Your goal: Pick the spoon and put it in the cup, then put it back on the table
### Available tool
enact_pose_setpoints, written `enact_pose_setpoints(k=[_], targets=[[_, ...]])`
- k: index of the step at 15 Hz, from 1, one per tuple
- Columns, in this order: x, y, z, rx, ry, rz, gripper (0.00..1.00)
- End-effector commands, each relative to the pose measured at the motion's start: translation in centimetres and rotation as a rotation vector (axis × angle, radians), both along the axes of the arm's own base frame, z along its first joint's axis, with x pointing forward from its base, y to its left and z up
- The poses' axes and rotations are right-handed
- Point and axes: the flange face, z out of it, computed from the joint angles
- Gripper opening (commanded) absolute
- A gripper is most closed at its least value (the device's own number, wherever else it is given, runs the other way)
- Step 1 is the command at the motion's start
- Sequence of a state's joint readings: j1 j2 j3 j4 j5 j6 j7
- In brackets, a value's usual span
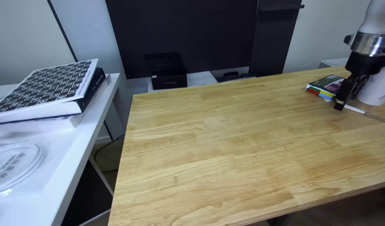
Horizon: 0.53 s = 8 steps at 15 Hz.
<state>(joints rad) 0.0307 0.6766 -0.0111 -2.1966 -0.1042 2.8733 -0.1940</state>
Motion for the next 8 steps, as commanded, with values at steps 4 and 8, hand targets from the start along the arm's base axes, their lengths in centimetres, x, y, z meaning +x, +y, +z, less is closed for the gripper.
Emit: enact_pose_setpoints(k=[4,8], targets=[[-0.67,-0.27,0.06,-0.003,-0.048,-0.012,0.60],[-0.45,-0.26,0.01,-0.003,-0.033,-0.022,0.33]])
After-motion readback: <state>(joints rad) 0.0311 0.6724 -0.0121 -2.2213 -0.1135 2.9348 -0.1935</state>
